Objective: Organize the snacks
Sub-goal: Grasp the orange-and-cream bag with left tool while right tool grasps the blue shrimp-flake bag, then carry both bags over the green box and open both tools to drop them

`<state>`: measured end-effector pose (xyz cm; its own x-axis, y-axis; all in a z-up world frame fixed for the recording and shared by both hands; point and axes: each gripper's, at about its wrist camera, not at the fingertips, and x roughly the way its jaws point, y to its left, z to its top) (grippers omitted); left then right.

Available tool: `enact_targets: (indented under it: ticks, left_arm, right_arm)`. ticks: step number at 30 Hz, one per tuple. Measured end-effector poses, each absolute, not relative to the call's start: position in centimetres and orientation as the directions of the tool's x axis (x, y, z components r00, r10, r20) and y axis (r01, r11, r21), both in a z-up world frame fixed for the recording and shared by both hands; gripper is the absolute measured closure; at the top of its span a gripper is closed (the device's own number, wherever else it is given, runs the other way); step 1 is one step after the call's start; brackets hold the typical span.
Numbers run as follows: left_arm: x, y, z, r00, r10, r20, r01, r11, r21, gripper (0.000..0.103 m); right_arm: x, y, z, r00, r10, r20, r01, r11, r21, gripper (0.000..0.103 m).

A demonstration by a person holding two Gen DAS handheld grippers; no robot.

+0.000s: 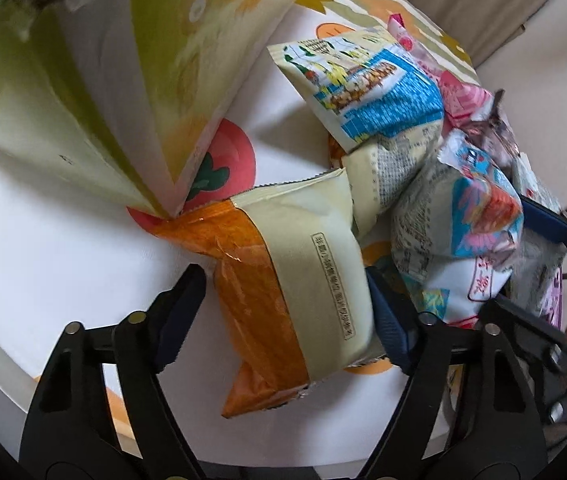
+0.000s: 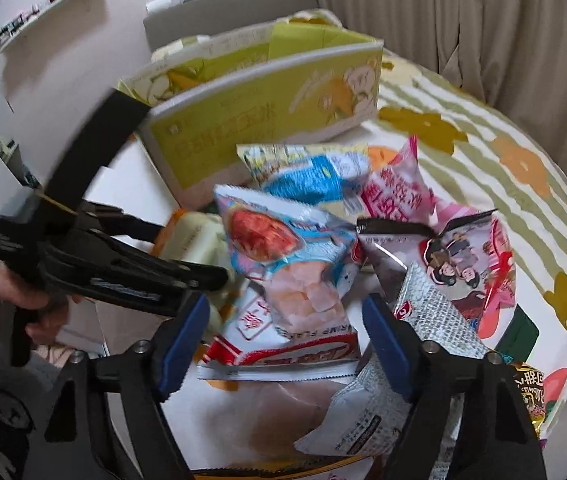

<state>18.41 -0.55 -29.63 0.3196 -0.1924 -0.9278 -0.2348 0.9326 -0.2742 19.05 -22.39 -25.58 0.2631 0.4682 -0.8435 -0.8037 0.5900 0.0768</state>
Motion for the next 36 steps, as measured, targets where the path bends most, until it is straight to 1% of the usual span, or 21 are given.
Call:
enact_targets:
  ticks: [6, 7, 8, 11, 12, 14, 19, 25, 30, 36]
  left_arm:
    - [18.2, -1.4, -29.2, 0.322, -0.165, -0.932, -0.187, 0.954, -0.234, 0.038]
    - [18.3, -1.5, -29.2, 0.323, -0.165, -0.932, -0.183, 0.955, -0.233, 0.038]
    - [18.3, -1.6, -29.1, 0.322, -0.165, -0.932, -0.179, 0.956, -0.231, 0.038]
    - [18.4, -1.7, -29.0, 0.322, -0.166, -0.932, -0.173, 0.958, -0.231, 0.039]
    - [18.4, -1.7, -28.9, 0.323, -0.167, -0.932, -0.171, 0.958, -0.231, 0.039]
    - [18.1, -1.6, -28.6, 0.325, -0.167, -0.931, -0.166, 0.959, -0.23, 0.04]
    - [17.4, -2.0, -27.9, 0.342, -0.17, -0.924, -0.152, 0.96, -0.234, 0.04]
    - [15.9, -2.6, -25.5, 0.389, -0.167, -0.906, -0.117, 0.966, -0.229, 0.04]
    - [14.0, -2.6, -21.9, 0.45, -0.164, -0.878, -0.077, 0.972, -0.221, 0.04]
    - [13.0, -0.7, -16.4, 0.55, -0.14, -0.823, -0.048, 0.979, -0.199, 0.04]
  right_arm:
    - [19.5, -20.8, -26.6, 0.268, 0.422, -0.866, -0.8, 0.598, 0.044, 0.03]
    - [19.5, -20.4, -26.8, 0.272, 0.41, -0.87, -0.798, 0.602, 0.034, 0.035]
    - [19.4, -20.2, -26.9, 0.275, 0.398, -0.875, -0.797, 0.603, 0.024, 0.044]
    - [19.5, -19.3, -27.6, 0.279, 0.352, -0.893, -0.793, 0.609, -0.008, 0.053]
    - [19.4, -19.3, -27.5, 0.282, 0.351, -0.893, -0.793, 0.609, -0.011, 0.054]
    - [19.3, -19.4, -27.3, 0.276, 0.361, -0.891, -0.79, 0.613, 0.003, 0.059]
    - [18.3, -19.9, -26.1, 0.274, 0.409, -0.87, -0.778, 0.627, 0.049, 0.06]
    - [17.1, -20.2, -24.0, 0.285, 0.446, -0.848, -0.764, 0.64, 0.08, 0.06]
    - [15.9, -20.4, -20.9, 0.317, 0.47, -0.824, -0.75, 0.656, 0.085, 0.06]
    - [14.6, -20.4, -16.1, 0.394, 0.46, -0.796, -0.734, 0.678, 0.028, 0.06]
